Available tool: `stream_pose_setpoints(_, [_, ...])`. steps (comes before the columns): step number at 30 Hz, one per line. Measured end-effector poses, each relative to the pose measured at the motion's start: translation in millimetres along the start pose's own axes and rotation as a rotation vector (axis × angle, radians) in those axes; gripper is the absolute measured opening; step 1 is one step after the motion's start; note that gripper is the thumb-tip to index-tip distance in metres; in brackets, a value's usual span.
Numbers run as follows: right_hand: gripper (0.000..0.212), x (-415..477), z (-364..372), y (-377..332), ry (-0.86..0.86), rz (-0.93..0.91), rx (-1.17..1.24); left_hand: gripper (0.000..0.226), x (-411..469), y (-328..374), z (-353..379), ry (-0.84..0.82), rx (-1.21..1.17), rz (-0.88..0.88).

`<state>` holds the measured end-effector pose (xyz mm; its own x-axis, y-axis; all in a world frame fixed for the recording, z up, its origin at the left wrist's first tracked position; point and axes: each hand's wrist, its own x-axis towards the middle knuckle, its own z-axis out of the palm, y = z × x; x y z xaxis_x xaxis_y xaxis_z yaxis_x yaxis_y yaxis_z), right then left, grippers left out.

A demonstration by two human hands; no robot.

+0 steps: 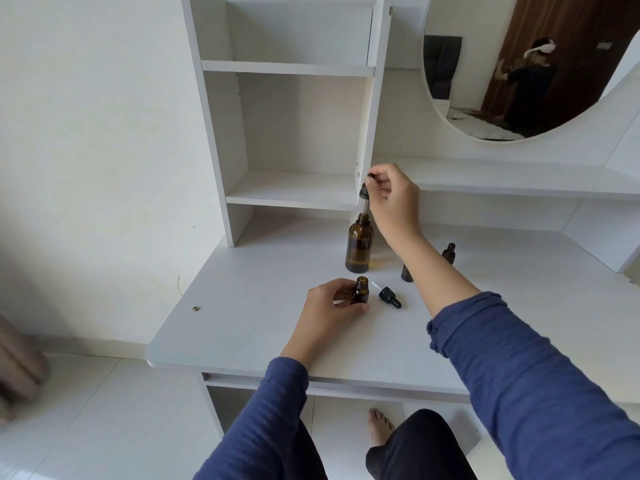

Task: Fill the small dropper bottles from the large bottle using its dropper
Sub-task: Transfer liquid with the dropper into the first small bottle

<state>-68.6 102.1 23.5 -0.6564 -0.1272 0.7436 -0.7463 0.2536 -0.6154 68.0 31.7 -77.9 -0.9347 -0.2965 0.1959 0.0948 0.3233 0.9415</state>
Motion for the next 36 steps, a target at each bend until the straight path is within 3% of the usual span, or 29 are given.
stream_pose_setpoints(9, [0.010,-17.7,4.1,12.8,-0.153,0.106,-0.075,0.028,2.0,-2.1,1.4,0.008,-0.020,-0.010])
stream_pose_setpoints(18, [0.024,-45.0,-19.5,11.7,-0.186,0.215,-0.038,0.028,1.0,-1.4,1.5,0.003,-0.007,0.002])
stream_pose_setpoints(25, [0.021,-105.8,-41.7,37.9,-0.271,0.196,-0.216,0.028,0.7,-3.3,2.3,0.005,0.014,0.026])
stream_pose_setpoints(30, [0.031,-129.1,-44.4,44.3,-0.288,0.264,-0.262,0.029,1.5,-3.6,1.8,0.010,0.042,0.040])
stream_pose_setpoints(36, [0.016,-132.1,-43.1,44.4,-0.298,0.305,-0.276,0.032,1.9,-4.7,2.1,0.023,0.036,0.028])
